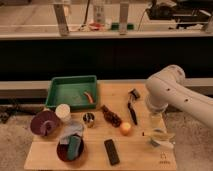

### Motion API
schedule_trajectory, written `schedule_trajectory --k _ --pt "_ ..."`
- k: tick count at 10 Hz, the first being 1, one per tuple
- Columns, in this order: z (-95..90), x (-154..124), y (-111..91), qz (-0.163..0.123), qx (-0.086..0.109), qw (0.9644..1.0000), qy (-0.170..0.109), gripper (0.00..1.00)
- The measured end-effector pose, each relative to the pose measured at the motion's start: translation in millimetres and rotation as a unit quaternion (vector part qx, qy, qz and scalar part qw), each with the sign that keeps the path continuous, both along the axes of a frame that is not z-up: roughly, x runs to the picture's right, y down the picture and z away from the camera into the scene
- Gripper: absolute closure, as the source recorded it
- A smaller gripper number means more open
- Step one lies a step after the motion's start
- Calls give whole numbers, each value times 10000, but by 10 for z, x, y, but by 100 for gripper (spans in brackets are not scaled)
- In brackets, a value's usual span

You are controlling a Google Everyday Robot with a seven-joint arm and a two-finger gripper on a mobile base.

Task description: Place sponge in purple bowl

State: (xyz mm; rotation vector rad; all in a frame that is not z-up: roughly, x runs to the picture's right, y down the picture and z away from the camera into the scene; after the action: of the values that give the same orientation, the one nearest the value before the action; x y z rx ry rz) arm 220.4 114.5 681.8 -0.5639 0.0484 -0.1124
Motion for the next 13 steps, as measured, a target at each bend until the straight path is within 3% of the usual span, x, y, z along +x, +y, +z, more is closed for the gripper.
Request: schedule_trajectory --k 5,9,11,13 --pt "-39 -456 95 -358 2 9992 -196 20" --pt "-76 -624 175 -587 5 9978 -294 20" --pt "-49 -855 160 -762 50 9965 -346 20" --pt "-43 -897 192 -930 55 9948 -414 20"
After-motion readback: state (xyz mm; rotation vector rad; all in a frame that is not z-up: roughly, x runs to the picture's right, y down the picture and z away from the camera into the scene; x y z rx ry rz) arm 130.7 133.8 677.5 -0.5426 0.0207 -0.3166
